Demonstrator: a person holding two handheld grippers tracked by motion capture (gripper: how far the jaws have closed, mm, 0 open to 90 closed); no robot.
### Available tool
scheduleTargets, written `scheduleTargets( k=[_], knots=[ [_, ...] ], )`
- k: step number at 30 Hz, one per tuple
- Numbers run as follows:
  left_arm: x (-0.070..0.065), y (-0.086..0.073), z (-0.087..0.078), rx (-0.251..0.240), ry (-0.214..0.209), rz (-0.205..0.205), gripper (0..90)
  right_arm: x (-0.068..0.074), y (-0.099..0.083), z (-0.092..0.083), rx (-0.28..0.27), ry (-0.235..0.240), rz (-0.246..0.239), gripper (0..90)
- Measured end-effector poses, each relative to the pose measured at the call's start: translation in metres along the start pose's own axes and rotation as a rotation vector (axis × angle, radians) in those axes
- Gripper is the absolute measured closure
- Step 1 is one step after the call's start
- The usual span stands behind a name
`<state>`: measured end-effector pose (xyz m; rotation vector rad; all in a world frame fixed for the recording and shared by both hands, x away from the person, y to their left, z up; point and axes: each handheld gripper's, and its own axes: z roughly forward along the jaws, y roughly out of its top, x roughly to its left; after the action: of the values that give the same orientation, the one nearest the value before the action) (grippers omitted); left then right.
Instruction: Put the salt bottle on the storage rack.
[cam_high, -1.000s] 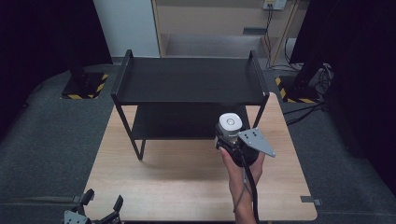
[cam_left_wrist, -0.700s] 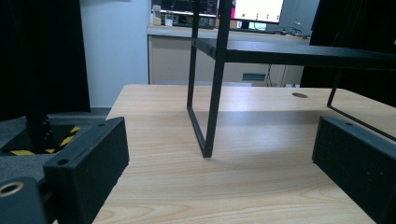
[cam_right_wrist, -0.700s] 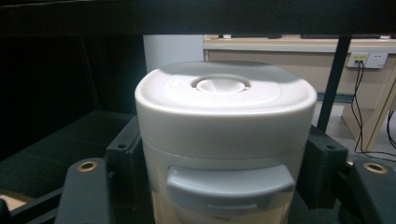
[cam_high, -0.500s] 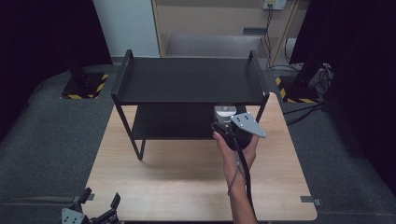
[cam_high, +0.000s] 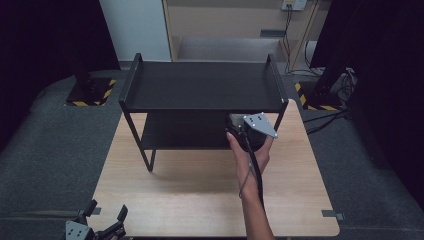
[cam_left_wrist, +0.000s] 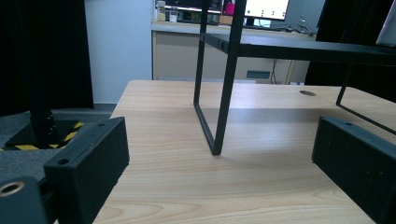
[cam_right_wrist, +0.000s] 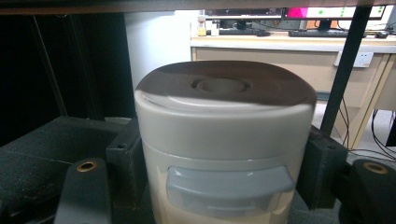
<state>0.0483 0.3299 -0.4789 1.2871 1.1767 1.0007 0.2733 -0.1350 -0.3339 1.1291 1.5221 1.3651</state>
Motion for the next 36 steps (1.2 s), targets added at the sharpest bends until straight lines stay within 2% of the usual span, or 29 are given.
scheduleTargets(
  k=[17,26,33,36],
  knots=[
    [0.0,0.0,0.005,0.008,-0.006,0.002,2.8,-0.004,-0.005,0.012,0.007,-0.009,-0.005,31.5],
    [-0.001,-0.001,0.007,0.018,-0.012,0.005,2.8,-0.006,-0.015,0.012,-0.028,-0.006,0.002,31.4],
    [-0.002,-0.001,0.009,0.018,-0.022,0.006,2.8,-0.006,-0.016,0.013,-0.031,-0.007,0.008,31.0],
    [-0.002,0.0,0.008,0.017,-0.021,0.007,2.8,-0.003,-0.018,0.012,-0.041,-0.023,0.009,23.3]
  ],
)
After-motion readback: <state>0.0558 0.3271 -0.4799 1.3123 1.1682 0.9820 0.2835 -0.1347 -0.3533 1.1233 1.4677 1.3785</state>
